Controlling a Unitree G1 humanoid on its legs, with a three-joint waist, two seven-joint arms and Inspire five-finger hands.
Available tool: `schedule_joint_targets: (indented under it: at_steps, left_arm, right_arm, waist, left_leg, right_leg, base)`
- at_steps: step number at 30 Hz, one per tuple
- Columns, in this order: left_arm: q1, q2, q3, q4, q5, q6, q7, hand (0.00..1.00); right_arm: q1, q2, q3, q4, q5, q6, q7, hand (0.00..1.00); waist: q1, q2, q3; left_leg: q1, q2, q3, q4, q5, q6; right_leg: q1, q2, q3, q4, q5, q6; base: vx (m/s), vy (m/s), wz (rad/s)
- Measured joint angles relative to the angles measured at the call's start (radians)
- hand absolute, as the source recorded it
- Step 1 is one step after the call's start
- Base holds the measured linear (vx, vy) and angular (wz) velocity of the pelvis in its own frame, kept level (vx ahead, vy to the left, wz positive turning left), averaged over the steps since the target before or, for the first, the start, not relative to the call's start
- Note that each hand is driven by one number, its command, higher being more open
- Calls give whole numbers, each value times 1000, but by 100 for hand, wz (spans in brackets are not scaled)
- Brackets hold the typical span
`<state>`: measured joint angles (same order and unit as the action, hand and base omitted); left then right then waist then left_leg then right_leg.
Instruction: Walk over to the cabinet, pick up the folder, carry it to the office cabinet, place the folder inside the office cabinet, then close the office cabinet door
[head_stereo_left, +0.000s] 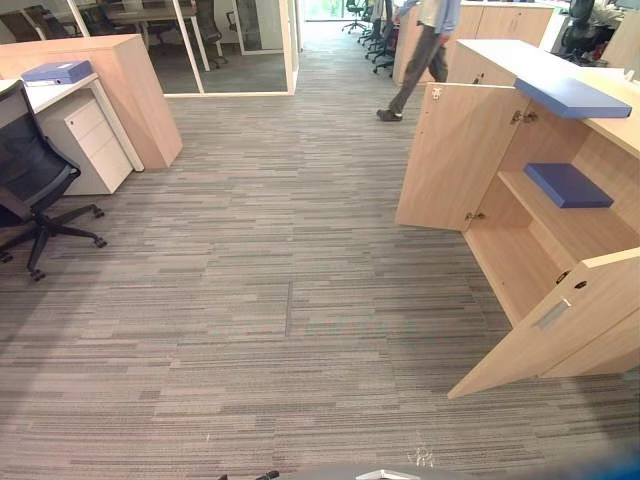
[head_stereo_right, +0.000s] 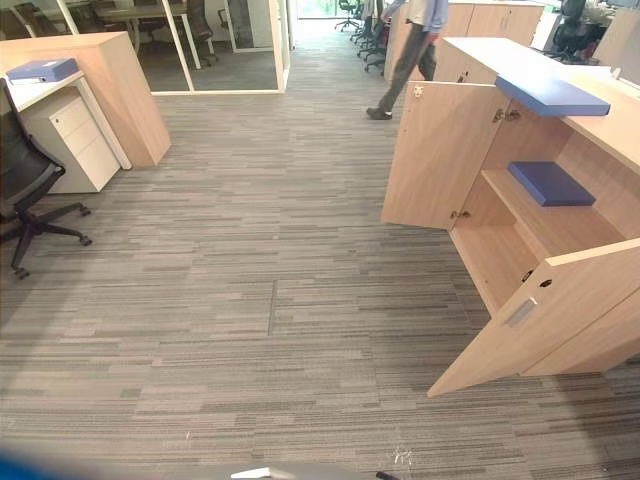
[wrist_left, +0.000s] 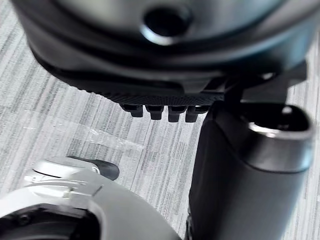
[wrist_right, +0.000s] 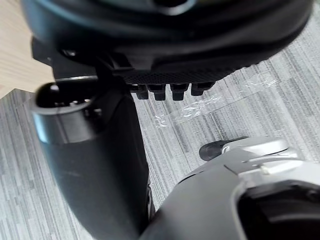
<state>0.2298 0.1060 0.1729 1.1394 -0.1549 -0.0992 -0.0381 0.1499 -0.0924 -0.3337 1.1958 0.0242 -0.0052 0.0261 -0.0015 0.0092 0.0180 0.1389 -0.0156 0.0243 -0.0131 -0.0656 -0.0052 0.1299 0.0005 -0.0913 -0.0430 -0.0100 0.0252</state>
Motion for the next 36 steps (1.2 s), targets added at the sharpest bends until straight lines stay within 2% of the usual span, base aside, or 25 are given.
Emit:
schedule_joint_targets:
  at_steps: [12,15,16,17,19,20,21,23,25,28,30,31,32,33,34,35,36]
  left_arm:
    - [-3,-3,12,5,-12,-1,-7,100]
    - [0,-17,62,1,-9,-1,-1,100]
    - [-3,-22,83,-8,-9,-1,4,100]
    - [-5,-25,94,-19,-9,-1,9,100]
    - [-18,-43,127,-72,-8,-1,19,100]
    - [-19,-47,129,-85,-8,-1,21,100]
    - [-18,-58,141,-120,-14,-8,26,100]
    - [-7,-83,164,-156,-27,-31,34,100]
    - [0,-94,167,-174,-33,-48,37,100]
    - [-2,-98,167,-177,-35,-65,39,100]
    - [-5,-101,167,-184,-35,-70,52,100]
    - [-7,-99,167,-185,-36,-70,58,100]
    - [-10,-90,165,-184,-38,-66,60,100]
    - [-19,-73,164,-181,-38,-62,63,100]
    - [-26,-72,164,-181,-38,-61,76,100]
    - [-34,-64,156,-175,-37,-59,82,100]
    - [-32,-49,140,-168,-37,-49,81,100]
  right_arm:
    - [-21,6,-40,17,17,-1,3,100]
    - [-22,7,-38,13,17,-1,2,100]
    - [-26,10,-35,8,17,-1,0,100]
    - [-27,13,-32,-2,18,-1,-2,100]
    - [-33,17,-29,-41,22,0,-5,100]
    - [-33,17,-29,-50,22,1,-6,100]
    - [-33,16,-15,-61,22,2,-12,100]
    - [-29,3,5,-65,21,2,-22,100]
    - [-33,1,3,-67,22,2,-31,100]
    - [-51,-4,1,-66,22,2,-32,100]
    - [-55,-6,1,-65,27,2,-37,100]
    - [-55,-6,1,-63,27,3,-40,100]
    - [-54,0,-6,-52,27,4,-44,100]
    - [-67,14,-43,-36,27,5,-45,100]
    - [-79,22,-73,-27,28,5,-38,100]
    - [-92,42,-121,-22,32,4,-34,100]
    - [-92,61,-143,-19,39,4,-35,100]
  waist:
    - [1,0,5]
    - [2,-3,11]
    - [2,-5,23]
    - [2,-6,34]
    - [4,0,89]
    - [4,2,102]
    - [7,1,121]
    - [20,10,119]
    - [28,10,118]
    - [28,10,118]
    - [28,11,118]
    - [28,10,118]
    - [28,2,108]
    - [29,-20,101]
    - [27,-22,96]
    - [27,-23,86]
    - [26,-33,67]
  left_leg:
    - [15,5,6,-17,2,-6]
    - [12,8,9,-12,2,-6]
    - [-5,8,10,12,-9,-17]
    - [-24,9,12,53,-25,-23]
    - [-145,40,58,305,-123,-41]
    - [-175,53,86,375,-139,-49]
    - [-266,90,159,576,-162,-52]
    - [-335,153,237,713,-192,-20]
    - [-382,192,278,706,-204,-17]
    - [-420,199,262,507,-160,-28]
    - [-438,226,260,357,-85,-44]
    - [-441,236,264,318,-25,-60]
    - [-436,213,287,345,71,-48]
    - [-449,193,310,398,9,-26]
    - [-462,192,314,432,-23,-17]
    - [-467,189,319,489,-71,2]
    - [-458,172,326,511,-103,21]
  right_leg:
    - [14,5,-8,-14,0,5]
    - [13,6,-9,-13,-1,5]
    - [10,5,-12,-3,-5,-1]
    - [6,3,-16,11,-10,-5]
    - [-42,0,-59,117,-81,-27]
    - [-45,-10,-91,142,-102,-32]
    - [-39,-22,-124,179,-126,-31]
    - [-36,-27,-126,199,-142,-23]
    - [-21,-68,-121,200,-153,2]
    - [-10,-153,-98,196,-168,51]
    - [13,-210,-85,186,-185,106]
    - [33,-235,-81,176,-195,130]
    - [63,-276,-84,145,-200,137]
    - [76,-304,-85,126,-178,123]
    - [78,-309,-85,116,-145,111]
    - [81,-319,-85,108,-73,118]
    - [90,-339,-80,110,-32,132]
  base:
    - [-11,-6,0]
    - [0,0,0]
    - [-29,-17,6]
    - [-51,-23,15]
    - [-124,-20,34]
    - [-175,22,44]
    - [-121,23,33]
    - [-38,11,11]
    - [110,107,0]
    - [222,263,-10]
    - [351,455,-19]
    - [376,490,-17]
    - [425,556,-20]
    - [364,451,-17]
    - [441,529,-22]
    - [433,490,-15]
    - [534,549,-15]
